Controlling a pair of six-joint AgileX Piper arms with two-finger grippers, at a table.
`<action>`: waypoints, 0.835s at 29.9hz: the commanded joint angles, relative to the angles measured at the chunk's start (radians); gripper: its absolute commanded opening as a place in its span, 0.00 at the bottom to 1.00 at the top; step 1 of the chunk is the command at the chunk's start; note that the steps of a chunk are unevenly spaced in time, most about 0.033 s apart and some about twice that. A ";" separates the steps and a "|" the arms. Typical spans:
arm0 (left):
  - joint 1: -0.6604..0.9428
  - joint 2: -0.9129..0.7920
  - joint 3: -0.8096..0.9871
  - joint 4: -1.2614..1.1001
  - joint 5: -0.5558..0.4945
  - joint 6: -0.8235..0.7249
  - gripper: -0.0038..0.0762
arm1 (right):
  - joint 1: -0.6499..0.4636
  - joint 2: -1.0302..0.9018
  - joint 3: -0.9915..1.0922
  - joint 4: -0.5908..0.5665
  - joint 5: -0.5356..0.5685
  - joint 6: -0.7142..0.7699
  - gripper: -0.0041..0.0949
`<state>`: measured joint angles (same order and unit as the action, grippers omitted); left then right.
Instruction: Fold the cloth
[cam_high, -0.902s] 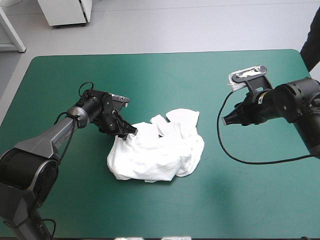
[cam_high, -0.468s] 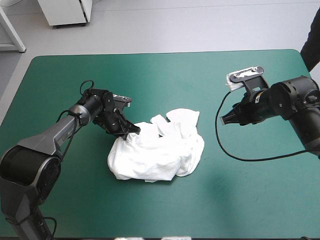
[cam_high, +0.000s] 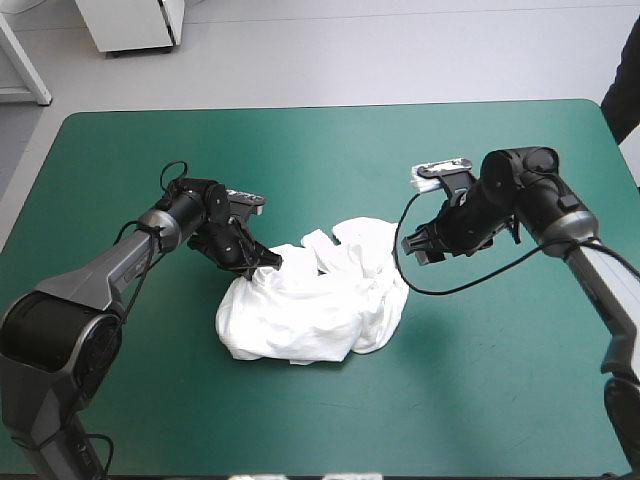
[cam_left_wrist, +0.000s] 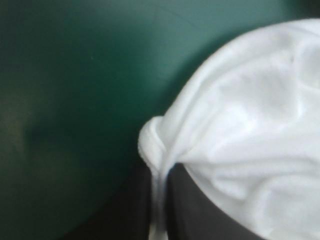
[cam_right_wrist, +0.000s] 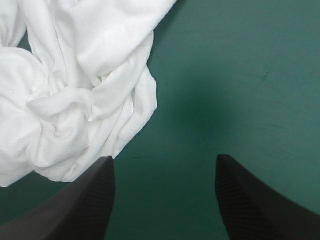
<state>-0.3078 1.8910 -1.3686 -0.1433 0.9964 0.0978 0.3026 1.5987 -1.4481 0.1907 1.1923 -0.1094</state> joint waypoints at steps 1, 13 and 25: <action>-0.008 0.005 0.000 0.004 -0.020 -0.002 0.04 | 0.023 0.033 -0.024 0.024 -0.001 -0.030 0.62; -0.008 0.005 0.000 0.010 -0.009 0.007 0.04 | 0.138 0.202 0.022 -0.098 -0.113 0.000 0.60; -0.008 0.005 -0.002 0.038 -0.026 0.003 0.04 | 0.164 0.260 0.156 -0.099 -0.245 -0.009 0.57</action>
<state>-0.3078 1.8938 -1.3719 -0.1360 0.9990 0.1054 0.4490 1.8441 -1.3159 0.0789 0.9973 -0.1084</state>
